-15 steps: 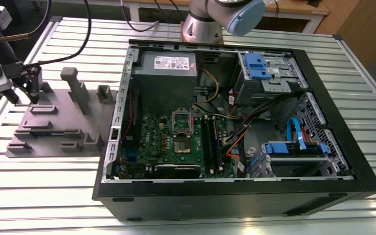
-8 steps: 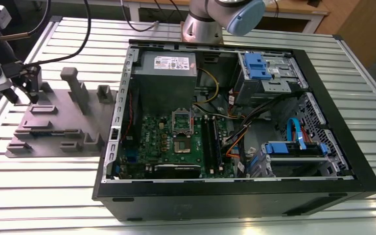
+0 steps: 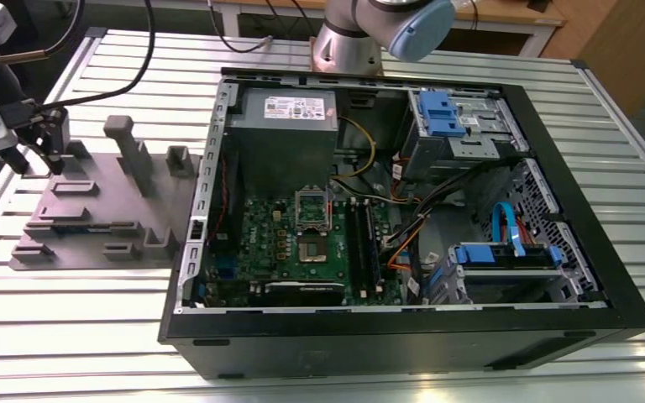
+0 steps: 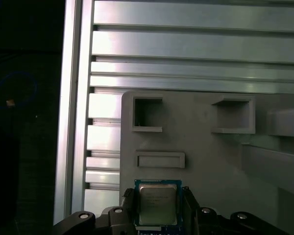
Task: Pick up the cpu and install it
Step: 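Pick up the cpu and move it towards the insertion slot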
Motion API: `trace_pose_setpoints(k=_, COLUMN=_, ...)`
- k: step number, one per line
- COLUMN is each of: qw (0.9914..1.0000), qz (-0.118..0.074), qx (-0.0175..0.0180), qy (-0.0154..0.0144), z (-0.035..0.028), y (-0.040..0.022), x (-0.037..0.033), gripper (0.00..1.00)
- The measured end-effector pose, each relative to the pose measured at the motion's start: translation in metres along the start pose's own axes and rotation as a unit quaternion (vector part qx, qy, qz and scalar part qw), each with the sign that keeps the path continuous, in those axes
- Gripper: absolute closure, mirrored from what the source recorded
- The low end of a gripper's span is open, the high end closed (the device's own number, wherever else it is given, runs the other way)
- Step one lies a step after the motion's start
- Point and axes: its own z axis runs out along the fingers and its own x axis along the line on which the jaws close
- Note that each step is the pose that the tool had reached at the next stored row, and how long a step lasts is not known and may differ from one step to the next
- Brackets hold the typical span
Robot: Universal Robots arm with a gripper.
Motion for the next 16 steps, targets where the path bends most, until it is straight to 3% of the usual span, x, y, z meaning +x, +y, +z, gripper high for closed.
trace_pose_setpoints(k=11, qw=1.00000, qz=0.000, qx=0.0000, qy=0.0000, z=-0.0004, y=0.0000, x=0.0000, gripper=0.53)
trace_pose_setpoints(k=16, qw=1.00000, qz=0.000, qx=0.0000, qy=-0.0001, z=-0.0045, y=0.0002, x=0.0001, gripper=0.53)
